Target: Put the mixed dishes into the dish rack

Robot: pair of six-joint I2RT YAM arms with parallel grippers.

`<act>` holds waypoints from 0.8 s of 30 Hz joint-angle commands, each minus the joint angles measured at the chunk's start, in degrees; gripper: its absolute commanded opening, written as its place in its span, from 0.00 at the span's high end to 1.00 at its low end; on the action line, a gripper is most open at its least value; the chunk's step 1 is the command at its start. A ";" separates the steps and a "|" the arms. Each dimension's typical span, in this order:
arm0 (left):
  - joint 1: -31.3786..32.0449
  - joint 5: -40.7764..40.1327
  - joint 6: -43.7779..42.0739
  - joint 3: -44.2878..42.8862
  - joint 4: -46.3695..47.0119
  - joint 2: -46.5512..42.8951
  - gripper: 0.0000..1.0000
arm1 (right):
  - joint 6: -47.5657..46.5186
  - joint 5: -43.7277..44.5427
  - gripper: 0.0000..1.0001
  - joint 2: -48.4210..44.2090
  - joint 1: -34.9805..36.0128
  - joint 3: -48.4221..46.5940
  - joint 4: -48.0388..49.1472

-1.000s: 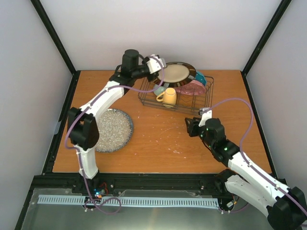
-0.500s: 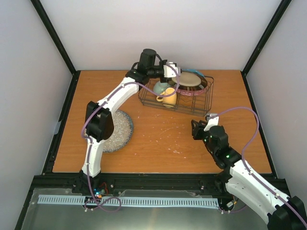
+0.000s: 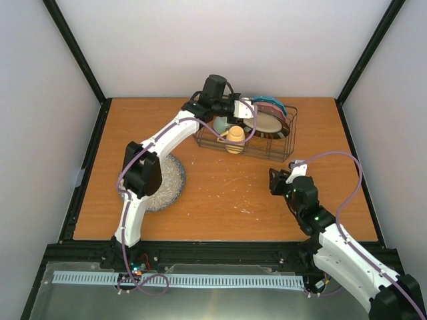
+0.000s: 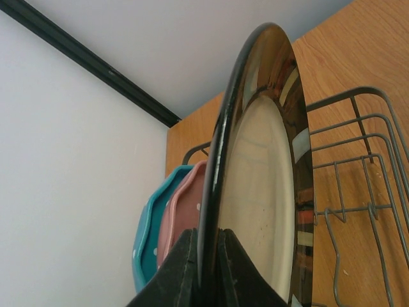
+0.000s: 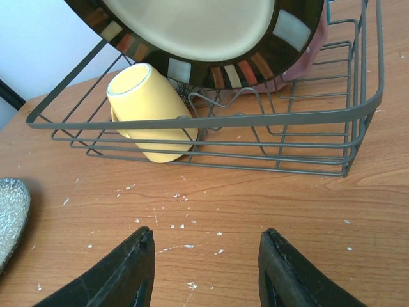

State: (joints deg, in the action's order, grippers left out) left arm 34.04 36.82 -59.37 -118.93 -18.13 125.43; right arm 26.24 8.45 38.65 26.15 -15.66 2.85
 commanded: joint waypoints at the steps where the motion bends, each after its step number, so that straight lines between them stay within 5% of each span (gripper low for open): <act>1: 0.32 -0.49 -4.26 -2.13 7.80 0.23 0.99 | -0.20 1.10 0.54 -0.92 -0.91 0.15 1.14; 9: 0.76 -1.04 -2.75 -0.18 14.95 4.84 1.00 | -2.06 1.11 0.54 -0.03 -2.04 0.09 1.65; 14: 0.81 -2.18 -1.67 2.04 17.29 5.98 0.89 | -2.37 0.72 0.54 0.15 -2.58 0.53 2.05; 18: 0.85 -4.03 -1.34 2.95 17.70 6.67 0.77 | -2.87 0.44 0.53 0.50 -2.87 0.66 1.98; 24: 0.85 -5.66 0.23 4.65 18.88 6.63 0.46 | -3.41 0.34 0.51 0.96 -3.20 0.89 2.39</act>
State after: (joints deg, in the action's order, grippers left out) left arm 35.27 32.73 -59.24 -114.54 -3.20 131.87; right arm 23.77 8.36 39.27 23.66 -15.64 3.60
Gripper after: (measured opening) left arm 0.458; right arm 0.486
